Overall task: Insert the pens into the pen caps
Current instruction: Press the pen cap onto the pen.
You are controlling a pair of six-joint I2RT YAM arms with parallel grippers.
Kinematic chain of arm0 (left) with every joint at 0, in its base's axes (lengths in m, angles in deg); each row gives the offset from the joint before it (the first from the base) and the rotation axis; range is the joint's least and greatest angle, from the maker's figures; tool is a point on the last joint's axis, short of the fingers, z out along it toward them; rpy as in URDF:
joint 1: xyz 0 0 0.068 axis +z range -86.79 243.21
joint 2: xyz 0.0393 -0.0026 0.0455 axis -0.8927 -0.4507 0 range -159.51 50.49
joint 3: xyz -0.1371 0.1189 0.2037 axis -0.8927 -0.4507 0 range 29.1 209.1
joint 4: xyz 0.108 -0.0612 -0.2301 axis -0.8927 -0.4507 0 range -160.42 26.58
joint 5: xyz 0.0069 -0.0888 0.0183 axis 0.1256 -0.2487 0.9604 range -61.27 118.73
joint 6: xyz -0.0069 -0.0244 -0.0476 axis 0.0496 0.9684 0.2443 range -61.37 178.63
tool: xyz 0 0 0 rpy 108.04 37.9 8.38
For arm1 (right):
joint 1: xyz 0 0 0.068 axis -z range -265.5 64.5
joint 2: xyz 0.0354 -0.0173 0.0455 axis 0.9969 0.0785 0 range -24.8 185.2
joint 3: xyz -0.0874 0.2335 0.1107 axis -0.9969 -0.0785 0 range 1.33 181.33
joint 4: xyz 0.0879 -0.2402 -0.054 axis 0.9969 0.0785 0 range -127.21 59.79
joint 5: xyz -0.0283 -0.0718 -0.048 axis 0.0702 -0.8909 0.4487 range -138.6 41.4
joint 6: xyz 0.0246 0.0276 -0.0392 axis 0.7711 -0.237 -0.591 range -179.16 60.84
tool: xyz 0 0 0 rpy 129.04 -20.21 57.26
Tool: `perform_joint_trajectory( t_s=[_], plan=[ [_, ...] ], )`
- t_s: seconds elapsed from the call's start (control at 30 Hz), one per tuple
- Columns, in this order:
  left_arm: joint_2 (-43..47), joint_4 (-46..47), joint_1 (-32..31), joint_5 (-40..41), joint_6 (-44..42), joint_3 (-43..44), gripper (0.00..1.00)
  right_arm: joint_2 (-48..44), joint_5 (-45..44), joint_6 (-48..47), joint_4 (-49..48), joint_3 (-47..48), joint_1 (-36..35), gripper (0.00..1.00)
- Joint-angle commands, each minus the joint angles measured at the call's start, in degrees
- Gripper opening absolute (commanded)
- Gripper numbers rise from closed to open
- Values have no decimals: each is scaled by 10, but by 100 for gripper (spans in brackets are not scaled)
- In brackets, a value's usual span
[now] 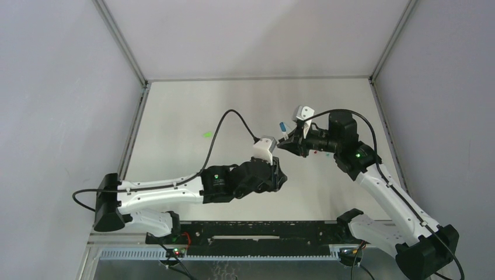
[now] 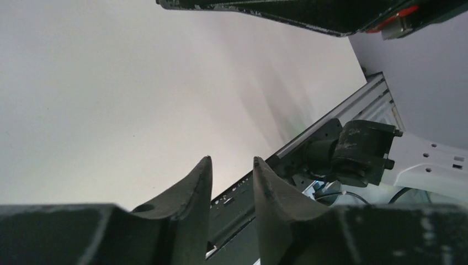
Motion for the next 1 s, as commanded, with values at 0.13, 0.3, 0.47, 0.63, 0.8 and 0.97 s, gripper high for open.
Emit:
perform_joint_trajectory(
  t_s=[0.13, 0.3, 0.47, 0.63, 0.8, 0.97],
  plan=[
    [112, 69, 3, -17, -98, -103, 52, -6, 82, -35, 6, 19, 13, 0],
    [225, 264, 3, -67, -249, -236, 62, 1, 181, -54, 37, 22, 19, 0],
    [314, 454, 14, -67, -361, -345, 100, 22, 246, -61, 54, 22, 17, 0],
    [336, 563, 93, -168, -369, -377, 100, 42, 290, -91, 77, 21, 5, 0],
    [292, 599, 113, -222, -393, -348, 94, 50, 303, -116, 95, 22, -9, 0],
    [236, 638, 133, -262, -385, -330, 82, 55, 309, -122, 100, 22, -15, 0]
  ],
)
